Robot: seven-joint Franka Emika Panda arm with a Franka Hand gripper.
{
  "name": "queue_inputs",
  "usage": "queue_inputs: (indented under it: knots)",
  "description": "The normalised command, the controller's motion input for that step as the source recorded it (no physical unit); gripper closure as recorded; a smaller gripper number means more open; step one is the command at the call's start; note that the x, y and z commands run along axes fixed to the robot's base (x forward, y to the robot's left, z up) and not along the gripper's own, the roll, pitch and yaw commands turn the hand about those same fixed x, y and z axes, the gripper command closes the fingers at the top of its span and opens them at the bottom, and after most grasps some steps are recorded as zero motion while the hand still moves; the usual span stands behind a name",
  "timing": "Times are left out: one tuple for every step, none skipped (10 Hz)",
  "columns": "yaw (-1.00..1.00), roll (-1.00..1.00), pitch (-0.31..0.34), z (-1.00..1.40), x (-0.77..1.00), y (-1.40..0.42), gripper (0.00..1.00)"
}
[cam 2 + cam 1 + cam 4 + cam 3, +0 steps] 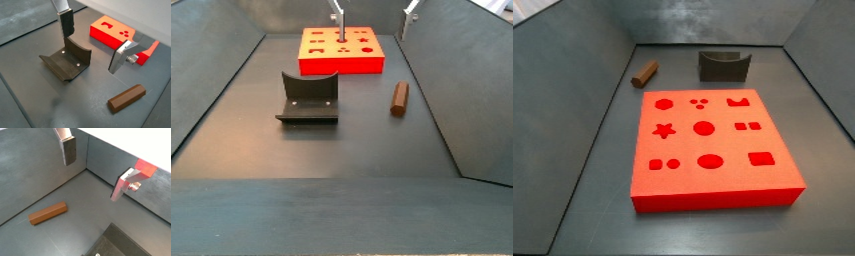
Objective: Pick up the hexagon object. Move up. Place the hexagon object on the fixture. Regrasp the hexagon object. Move to above the board. Insert the hexagon object.
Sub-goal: Pick up the hexagon object.
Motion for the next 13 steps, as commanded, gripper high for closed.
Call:
queue_inputs:
  knots:
    - [0.00,0.00,-0.061,-0.17,0.00,-0.03,0.00]
    - [-0.20,-0.05,-0.111,-0.75,-0.40,0.00,0.00]
    - [-0.44,-0.03,-0.089,-1.00,-0.77,0.00,0.00]
    - [-0.51,-0.06,-0.054,-1.00,-0.67,0.00,0.00]
    - [-0.60,-0.07,-0.034,-1.00,-0.56,0.00,0.00]
    - [-0.68,-0.06,-0.034,-1.00,-0.49,0.00,0.00]
    - [-0.68,-0.06,-0.039,-1.00,-0.50,0.00,0.00]
    - [-0.63,-0.06,-0.053,-1.00,-0.57,0.00,0.00]
    - [-0.58,-0.06,-0.050,-0.99,-0.64,0.00,0.00]
    - [-0.56,-0.06,-0.036,-0.95,-0.66,0.01,0.00]
    - [-0.56,-0.06,-0.027,-0.93,-0.66,0.02,0.00]
    - [-0.57,-0.07,-0.059,-0.94,-0.69,0.02,0.00]
    - [-0.47,-0.12,-0.147,-0.82,-0.45,0.00,0.00]
